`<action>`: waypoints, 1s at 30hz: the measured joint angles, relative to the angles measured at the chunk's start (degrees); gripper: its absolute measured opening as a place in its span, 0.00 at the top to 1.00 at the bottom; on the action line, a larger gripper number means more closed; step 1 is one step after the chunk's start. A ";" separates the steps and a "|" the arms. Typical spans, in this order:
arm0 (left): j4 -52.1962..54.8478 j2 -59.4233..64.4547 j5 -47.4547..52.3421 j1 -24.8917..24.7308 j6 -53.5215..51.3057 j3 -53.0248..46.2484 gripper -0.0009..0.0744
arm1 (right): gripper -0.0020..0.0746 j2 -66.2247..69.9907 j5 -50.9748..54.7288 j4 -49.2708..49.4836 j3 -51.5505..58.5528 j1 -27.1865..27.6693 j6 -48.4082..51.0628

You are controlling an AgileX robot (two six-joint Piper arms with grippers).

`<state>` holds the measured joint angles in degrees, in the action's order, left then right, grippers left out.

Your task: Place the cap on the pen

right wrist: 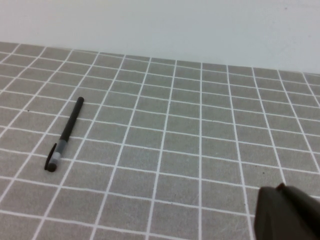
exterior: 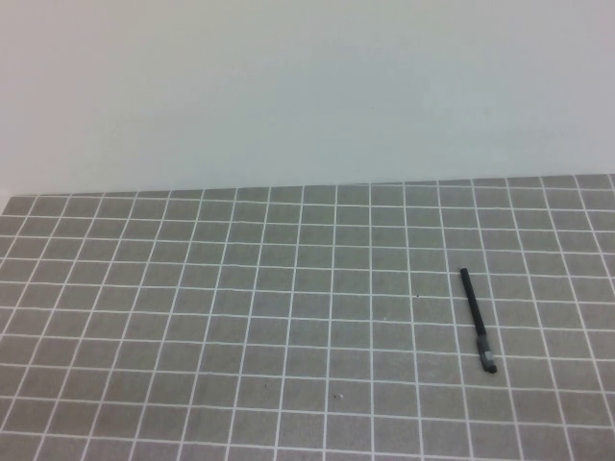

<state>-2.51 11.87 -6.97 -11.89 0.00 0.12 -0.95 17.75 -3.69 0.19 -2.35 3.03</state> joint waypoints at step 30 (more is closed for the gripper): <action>-2.91 -12.41 24.88 6.72 1.40 -0.20 0.99 | 0.98 0.10 0.00 0.00 0.00 0.00 0.00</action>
<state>-5.42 -0.54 17.90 -5.17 1.40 -0.08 -0.85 17.75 -3.69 0.19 -2.35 3.03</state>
